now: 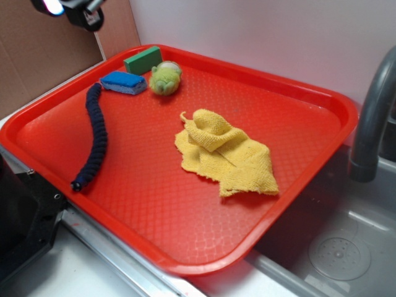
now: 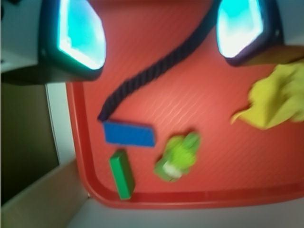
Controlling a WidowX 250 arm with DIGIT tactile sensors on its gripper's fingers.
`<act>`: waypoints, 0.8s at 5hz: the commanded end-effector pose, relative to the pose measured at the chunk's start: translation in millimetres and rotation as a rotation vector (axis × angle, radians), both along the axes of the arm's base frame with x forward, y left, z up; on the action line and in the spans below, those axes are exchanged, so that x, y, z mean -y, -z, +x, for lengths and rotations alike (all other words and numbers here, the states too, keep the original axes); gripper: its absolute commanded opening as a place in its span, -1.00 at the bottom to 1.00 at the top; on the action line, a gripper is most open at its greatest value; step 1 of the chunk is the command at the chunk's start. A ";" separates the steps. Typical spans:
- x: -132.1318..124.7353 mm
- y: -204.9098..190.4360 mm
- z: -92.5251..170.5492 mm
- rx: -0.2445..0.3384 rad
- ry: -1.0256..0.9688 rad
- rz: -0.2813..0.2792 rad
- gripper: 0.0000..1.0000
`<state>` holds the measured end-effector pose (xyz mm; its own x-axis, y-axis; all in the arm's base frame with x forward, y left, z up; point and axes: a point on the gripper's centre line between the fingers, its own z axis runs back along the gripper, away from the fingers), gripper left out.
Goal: Grab the green block.
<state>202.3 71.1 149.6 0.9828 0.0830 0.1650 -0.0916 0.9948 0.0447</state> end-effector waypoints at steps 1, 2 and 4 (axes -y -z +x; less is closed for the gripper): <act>-29.3 26.7 40.4 0.087 0.023 0.103 1.00; -42.1 42.6 60.0 0.111 0.007 0.119 1.00; -69.6 70.4 89.6 0.148 -0.019 0.099 1.00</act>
<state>281.1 129.4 57.2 0.9641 0.0770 0.2543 -0.1064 0.9889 0.1039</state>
